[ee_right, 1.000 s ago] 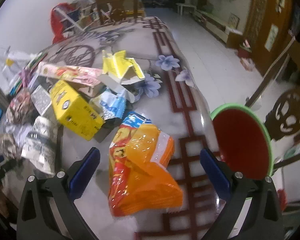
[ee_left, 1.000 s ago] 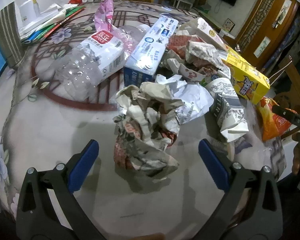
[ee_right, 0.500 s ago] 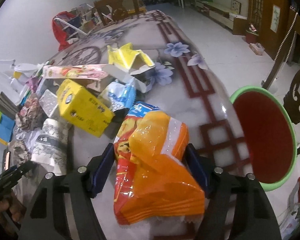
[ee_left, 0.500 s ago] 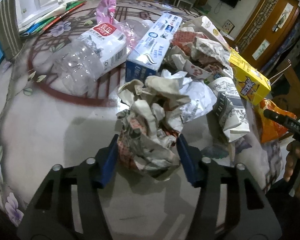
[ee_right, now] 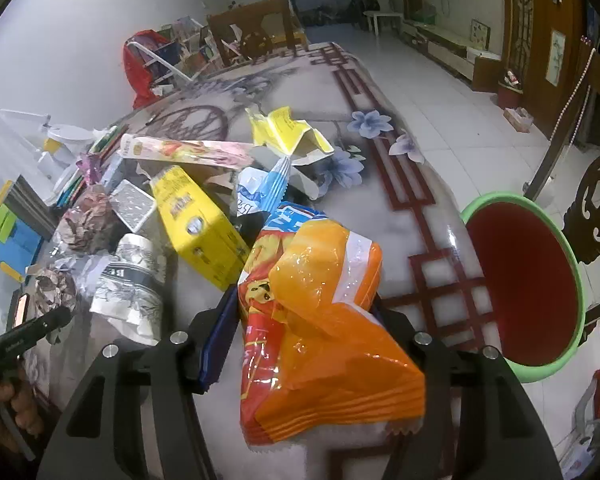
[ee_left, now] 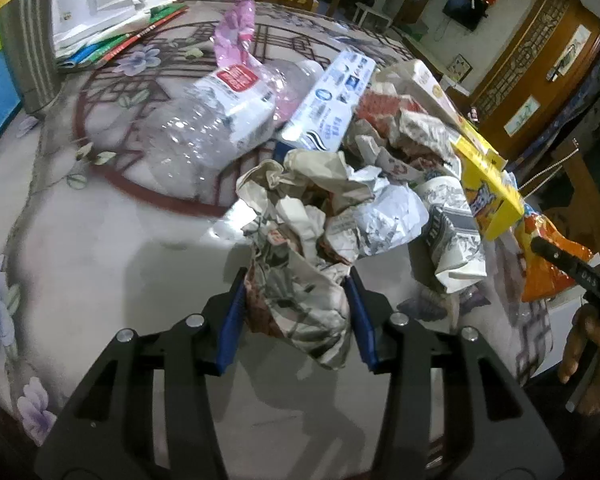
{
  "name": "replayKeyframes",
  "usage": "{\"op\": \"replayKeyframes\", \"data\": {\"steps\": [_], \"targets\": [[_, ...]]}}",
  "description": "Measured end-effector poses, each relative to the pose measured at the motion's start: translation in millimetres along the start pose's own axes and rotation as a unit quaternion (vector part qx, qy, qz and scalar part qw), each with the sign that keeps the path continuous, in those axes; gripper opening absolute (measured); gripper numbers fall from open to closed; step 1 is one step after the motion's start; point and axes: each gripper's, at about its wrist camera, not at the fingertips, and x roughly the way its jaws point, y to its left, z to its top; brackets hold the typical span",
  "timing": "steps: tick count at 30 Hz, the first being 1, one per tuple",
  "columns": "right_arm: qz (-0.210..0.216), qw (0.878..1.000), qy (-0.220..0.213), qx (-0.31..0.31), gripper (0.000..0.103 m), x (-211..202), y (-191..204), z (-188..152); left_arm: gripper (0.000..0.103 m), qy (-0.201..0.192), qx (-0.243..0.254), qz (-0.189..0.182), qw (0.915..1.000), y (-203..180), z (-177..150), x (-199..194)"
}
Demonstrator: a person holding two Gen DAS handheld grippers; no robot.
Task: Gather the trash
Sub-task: 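Carry the newspaper and snack bag over the red-green bin with both tools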
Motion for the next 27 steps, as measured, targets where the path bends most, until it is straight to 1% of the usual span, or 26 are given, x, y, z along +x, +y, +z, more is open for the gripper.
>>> {"op": "replayKeyframes", "data": {"steps": [4,8,15,23,27], "targets": [[0.000,1.000,-0.010,-0.001,0.059,-9,3,0,0.045,-0.013,0.002,-0.001,0.9999,-2,3,-11],[-0.013,0.999,-0.028,-0.006,0.059,-22,3,1,0.045,-0.028,0.015,-0.002,0.9995,-11,5,-22],[-0.008,0.999,-0.050,-0.008,0.059,-41,0,9,0.045,-0.042,0.031,-0.012,0.9986,-26,12,-35],[0.001,0.997,-0.071,-0.009,0.059,-61,-7,25,0.045,-0.056,0.065,-0.036,0.9957,-62,30,-50],[0.001,0.997,-0.075,0.001,0.059,-67,-21,28,0.045,-0.056,0.094,-0.054,0.9926,-93,43,-48]]}}
